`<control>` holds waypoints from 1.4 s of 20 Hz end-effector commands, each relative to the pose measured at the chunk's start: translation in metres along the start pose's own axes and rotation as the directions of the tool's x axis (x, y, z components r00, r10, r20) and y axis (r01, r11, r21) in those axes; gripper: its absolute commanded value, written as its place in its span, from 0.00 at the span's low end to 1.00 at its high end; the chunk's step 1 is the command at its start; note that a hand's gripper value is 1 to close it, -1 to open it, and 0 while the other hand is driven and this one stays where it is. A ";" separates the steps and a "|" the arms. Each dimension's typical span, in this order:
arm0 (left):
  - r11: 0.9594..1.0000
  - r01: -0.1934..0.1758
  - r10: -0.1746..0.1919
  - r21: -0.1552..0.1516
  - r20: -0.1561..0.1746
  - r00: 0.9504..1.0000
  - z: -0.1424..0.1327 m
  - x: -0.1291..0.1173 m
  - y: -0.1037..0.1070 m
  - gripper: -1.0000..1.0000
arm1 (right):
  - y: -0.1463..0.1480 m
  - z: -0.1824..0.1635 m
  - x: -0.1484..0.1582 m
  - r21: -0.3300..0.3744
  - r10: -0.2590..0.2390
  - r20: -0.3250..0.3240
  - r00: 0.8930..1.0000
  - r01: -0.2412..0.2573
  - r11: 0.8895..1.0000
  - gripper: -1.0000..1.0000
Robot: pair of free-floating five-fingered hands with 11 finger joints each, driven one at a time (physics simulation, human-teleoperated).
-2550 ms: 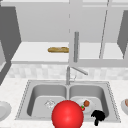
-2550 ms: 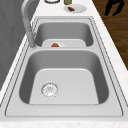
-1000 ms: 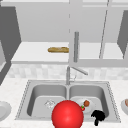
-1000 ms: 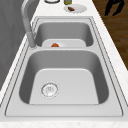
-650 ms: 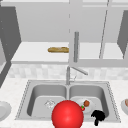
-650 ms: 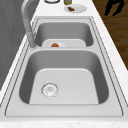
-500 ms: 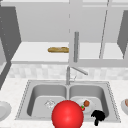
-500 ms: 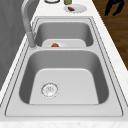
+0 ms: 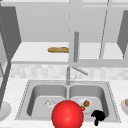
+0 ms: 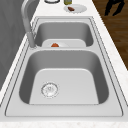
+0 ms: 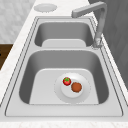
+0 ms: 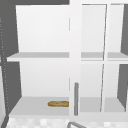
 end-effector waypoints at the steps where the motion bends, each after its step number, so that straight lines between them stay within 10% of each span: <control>1: 0.999 0.014 -0.014 -0.034 -0.003 1.000 -0.025 0.010 0.011 0.00 | 0.000 0.000 0.000 0.000 0.000 0.000 1.000 0.000 1.000 0.50; 10: 0.999 0.022 -0.023 -0.047 -0.021 1.000 -0.072 0.008 0.014 0.00 | 0.000 0.000 0.000 0.000 0.000 0.000 1.000 0.000 1.000 0.50; 16: 0.998 0.015 -0.020 -0.063 -0.093 0.995 -0.105 0.000 0.009 0.00 | 0.000 0.000 0.000 0.000 0.000 0.000 1.000 0.000 1.000 0.50; 28: 0.998 0.010 -0.025 -0.062 -0.243 0.970 -0.171 -0.012 0.012 0.00 | 0.000 0.000 0.000 0.000 0.000 0.000 1.000 0.000 1.000 0.50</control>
